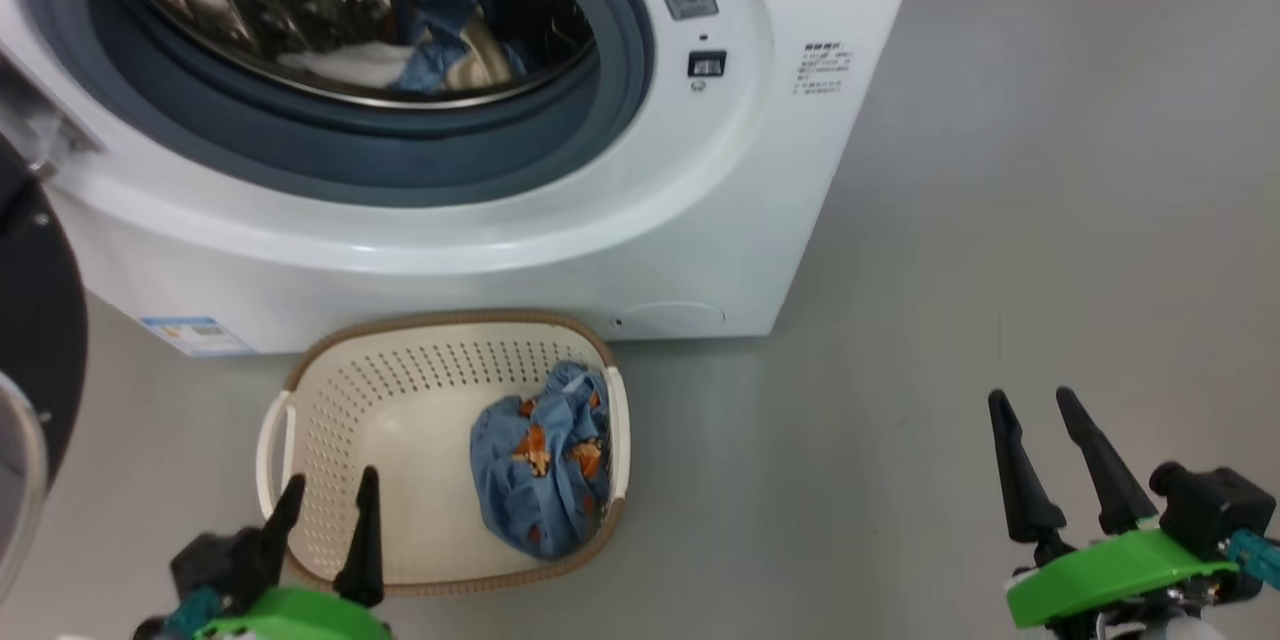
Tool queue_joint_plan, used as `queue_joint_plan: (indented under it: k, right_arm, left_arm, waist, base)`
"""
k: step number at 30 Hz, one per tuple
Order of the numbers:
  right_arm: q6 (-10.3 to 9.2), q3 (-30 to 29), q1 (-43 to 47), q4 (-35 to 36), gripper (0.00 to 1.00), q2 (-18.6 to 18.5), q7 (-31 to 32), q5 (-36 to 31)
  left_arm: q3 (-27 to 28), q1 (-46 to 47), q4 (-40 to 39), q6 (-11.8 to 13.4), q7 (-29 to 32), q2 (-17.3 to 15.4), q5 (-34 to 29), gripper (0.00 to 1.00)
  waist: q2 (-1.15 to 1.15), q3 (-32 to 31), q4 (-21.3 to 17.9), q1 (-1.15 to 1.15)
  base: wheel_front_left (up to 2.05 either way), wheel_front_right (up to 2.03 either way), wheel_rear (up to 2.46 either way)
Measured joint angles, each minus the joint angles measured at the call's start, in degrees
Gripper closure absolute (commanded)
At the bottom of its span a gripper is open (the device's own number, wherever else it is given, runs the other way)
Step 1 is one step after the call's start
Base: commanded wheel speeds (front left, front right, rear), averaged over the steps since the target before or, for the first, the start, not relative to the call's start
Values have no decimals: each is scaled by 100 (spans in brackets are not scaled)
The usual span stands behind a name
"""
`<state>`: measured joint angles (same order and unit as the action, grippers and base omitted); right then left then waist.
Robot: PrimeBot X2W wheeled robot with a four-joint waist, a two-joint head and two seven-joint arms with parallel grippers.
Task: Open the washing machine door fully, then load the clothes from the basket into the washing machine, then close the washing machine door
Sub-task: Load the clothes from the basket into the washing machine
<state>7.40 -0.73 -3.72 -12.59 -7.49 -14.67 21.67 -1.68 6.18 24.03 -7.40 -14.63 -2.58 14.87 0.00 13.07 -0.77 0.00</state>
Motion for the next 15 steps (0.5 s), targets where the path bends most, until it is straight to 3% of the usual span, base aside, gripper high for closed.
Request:
queue_joint_plan:
  k: [15]
  right_arm:
    - [0,74,-843,44,0,62,0,-43]
  left_arm:
    - [-905,1727,1651,0,0,44,316,0]
  waist:
    - [0,1181,-164,0]
  base:
    - [0,0,0]
